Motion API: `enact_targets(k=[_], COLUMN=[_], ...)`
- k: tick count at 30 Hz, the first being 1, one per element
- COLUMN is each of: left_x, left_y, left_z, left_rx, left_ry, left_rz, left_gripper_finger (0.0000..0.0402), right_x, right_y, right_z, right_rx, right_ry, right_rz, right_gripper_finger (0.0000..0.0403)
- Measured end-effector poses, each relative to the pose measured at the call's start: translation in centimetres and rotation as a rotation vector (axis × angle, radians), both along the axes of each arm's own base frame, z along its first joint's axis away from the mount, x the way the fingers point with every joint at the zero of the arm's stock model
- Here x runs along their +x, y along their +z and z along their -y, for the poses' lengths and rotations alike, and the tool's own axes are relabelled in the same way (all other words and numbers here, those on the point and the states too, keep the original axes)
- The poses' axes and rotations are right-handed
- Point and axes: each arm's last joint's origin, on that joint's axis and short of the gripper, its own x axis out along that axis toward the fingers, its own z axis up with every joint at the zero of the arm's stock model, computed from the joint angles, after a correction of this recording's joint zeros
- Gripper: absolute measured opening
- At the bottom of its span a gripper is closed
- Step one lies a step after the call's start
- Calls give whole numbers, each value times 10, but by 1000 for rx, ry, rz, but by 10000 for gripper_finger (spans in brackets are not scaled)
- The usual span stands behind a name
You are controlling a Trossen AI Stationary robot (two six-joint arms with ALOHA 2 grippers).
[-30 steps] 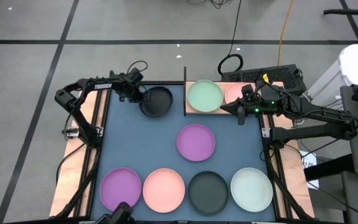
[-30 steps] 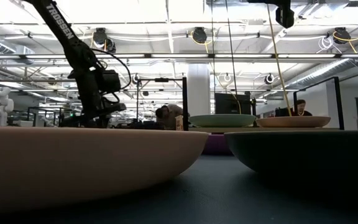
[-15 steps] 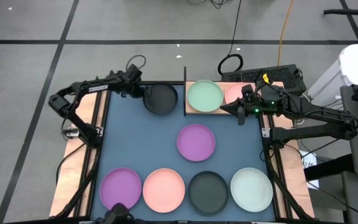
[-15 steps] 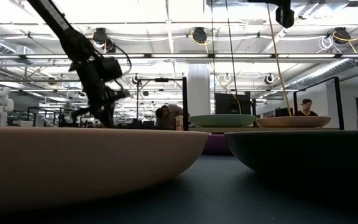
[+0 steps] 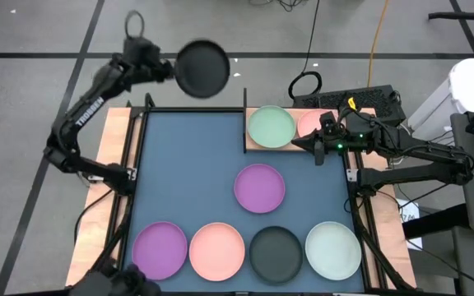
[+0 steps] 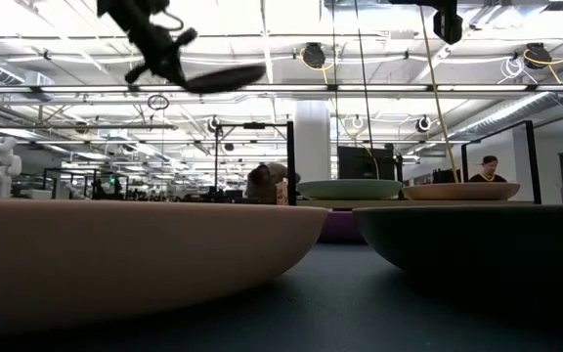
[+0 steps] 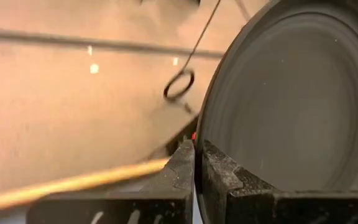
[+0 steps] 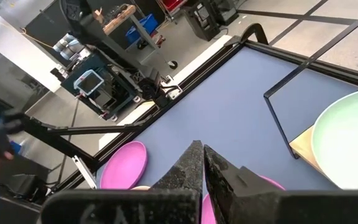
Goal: Place and stack plates onto a shelf
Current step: Stack the top black plate on top of the green plate on the shelf
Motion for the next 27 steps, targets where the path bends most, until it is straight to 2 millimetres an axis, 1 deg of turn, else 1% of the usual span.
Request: enact_targets(k=[2, 4, 7, 11, 16, 21, 27], left_x=[0, 0, 4, 11, 26, 38, 45], left_y=[19, 32, 44, 51, 60, 71, 79], left_z=[-5, -11, -20, -30, -33, -29, -24], left_rx=[40, 64, 83, 88, 105, 132, 154], left_ry=[6, 9, -1, -22, -69, -117, -134], left_rz=[12, 16, 32, 53, 82, 111, 149], left_gripper_finger=[10, 10, 10, 10, 10, 10, 10], right_x=[0, 0, 1, 2, 2, 2, 2], right_y=[0, 1, 2, 6, 8, 8, 8], right_z=[0, 0, 0, 0, 0, 0, 0], right_rx=[-6, -7, -10, 1, 0, -3, -3], right_ry=[2, 3, 3, 0, 4, 5, 6], right_rz=[0, 5, 26, 63, 85, 91, 91], right_gripper_finger=[0, 0, 0, 0, 0, 0, 0])
